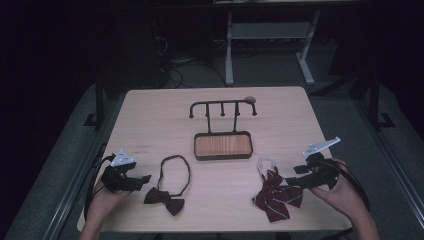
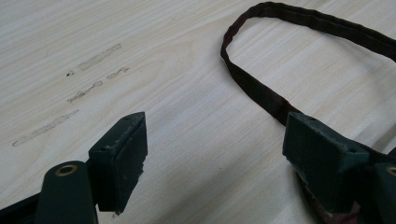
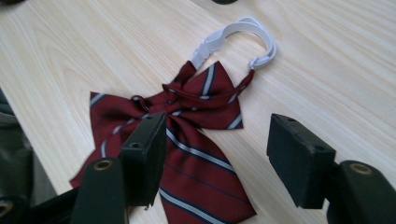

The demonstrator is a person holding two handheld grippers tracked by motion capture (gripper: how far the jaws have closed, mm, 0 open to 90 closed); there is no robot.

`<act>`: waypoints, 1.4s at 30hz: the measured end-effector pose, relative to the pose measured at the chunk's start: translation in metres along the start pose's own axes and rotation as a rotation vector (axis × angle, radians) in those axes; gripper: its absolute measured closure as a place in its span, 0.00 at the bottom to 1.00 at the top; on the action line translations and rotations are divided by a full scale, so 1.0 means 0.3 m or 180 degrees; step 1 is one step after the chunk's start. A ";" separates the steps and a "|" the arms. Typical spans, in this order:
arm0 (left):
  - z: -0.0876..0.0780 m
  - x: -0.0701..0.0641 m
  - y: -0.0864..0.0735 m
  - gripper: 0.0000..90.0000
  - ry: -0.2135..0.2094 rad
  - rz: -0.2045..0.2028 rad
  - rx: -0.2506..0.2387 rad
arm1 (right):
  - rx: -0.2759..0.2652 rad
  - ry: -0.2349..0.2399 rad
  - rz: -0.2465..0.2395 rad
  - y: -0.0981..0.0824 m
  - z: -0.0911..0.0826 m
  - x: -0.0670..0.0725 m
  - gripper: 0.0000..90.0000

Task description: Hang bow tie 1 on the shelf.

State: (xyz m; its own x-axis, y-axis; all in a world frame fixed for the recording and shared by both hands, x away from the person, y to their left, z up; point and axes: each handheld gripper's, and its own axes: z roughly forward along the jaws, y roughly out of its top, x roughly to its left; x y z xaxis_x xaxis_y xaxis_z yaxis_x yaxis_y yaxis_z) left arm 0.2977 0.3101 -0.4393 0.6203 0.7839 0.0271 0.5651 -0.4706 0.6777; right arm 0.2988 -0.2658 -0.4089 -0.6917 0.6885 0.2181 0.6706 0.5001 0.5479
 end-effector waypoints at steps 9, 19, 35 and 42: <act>-0.003 0.002 0.002 0.25 0.0012 0.0011 -0.0017 | 0.0223 -0.0136 -0.0061 0.075 0.034 0.020 0.45; -0.001 -0.002 0.002 0.24 0.0024 0.0003 -0.0013 | 0.0324 -0.0174 0.0011 0.146 0.070 0.008 0.49; 0.001 -0.004 0.005 0.24 0.0021 0.0034 -0.0015 | 0.0545 -0.0162 0.0129 0.213 0.143 -0.023 0.55; 0.001 -0.002 0.005 0.24 0.0027 0.0044 -0.0012 | 0.0688 -0.0229 0.0167 0.230 0.182 -0.031 0.59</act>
State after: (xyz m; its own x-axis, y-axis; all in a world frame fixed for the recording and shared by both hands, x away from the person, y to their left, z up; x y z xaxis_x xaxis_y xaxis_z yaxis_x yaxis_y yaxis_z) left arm 0.2982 0.3089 -0.4385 0.6234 0.7807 0.0428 0.5544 -0.4800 0.6799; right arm 0.3661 -0.2089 -0.4172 -0.6386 0.7483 0.1794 0.7524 0.5581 0.3500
